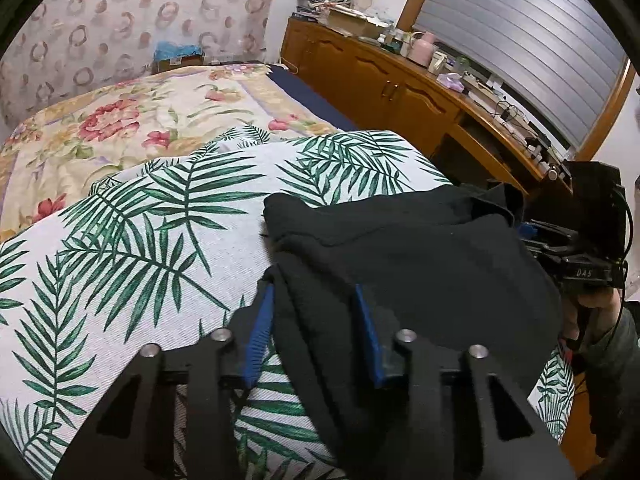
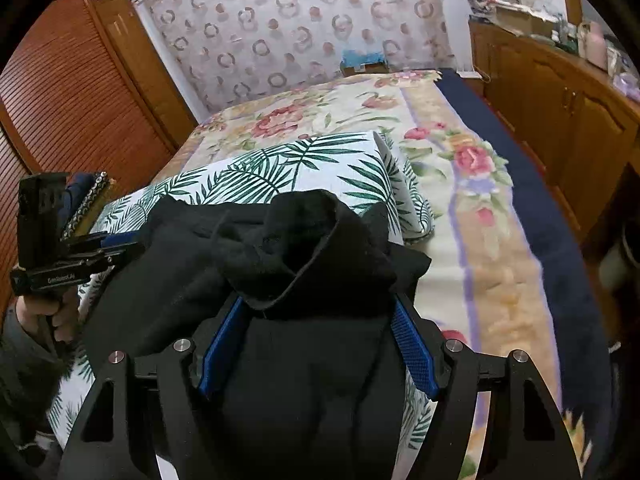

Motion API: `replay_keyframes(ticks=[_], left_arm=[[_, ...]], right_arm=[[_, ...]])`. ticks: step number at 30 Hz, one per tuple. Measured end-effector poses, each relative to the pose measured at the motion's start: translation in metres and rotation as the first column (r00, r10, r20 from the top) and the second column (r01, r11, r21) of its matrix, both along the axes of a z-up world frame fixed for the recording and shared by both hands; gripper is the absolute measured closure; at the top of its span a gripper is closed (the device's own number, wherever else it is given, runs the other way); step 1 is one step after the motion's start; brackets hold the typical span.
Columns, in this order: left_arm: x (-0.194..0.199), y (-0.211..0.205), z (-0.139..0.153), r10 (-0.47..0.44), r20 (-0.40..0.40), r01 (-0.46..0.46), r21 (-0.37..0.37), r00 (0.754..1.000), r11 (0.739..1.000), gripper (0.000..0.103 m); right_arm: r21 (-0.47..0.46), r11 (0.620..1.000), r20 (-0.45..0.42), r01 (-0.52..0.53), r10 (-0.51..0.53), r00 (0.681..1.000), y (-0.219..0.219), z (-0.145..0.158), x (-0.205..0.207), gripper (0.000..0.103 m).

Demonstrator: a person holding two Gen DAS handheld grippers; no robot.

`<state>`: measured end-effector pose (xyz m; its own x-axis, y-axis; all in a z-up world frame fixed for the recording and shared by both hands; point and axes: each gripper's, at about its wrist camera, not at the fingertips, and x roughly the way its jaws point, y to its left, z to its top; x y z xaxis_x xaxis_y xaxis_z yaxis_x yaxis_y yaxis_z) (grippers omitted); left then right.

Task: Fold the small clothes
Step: 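Lift the folded shirt with both tools and carry it toward the clothes stack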

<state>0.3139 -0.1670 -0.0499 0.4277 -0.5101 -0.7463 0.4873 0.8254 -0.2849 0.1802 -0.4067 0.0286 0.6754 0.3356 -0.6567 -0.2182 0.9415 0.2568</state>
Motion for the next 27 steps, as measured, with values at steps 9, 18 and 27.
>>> replay_keyframes(ticks=[9,18,27], left_arm=[[-0.007,-0.006,0.007,-0.002,0.011,0.002,-0.024,1.0,1.0,0.085],[-0.016,-0.006,0.017,0.002,0.055,-0.001,-0.012,0.998,1.0,0.092],[-0.065,0.037,0.094,0.068,0.232,-0.031,-0.157,0.97,0.987,0.093]], right_arm=[[-0.025,0.999,0.003,-0.033,0.033,0.999,0.007,-0.01,0.003,0.047],[-0.025,0.998,0.029,-0.066,0.067,0.997,0.014,-0.008,-0.002,0.082],[-0.101,0.993,0.242,-0.063,0.086,0.966,0.041,0.048,-0.034,0.084]])
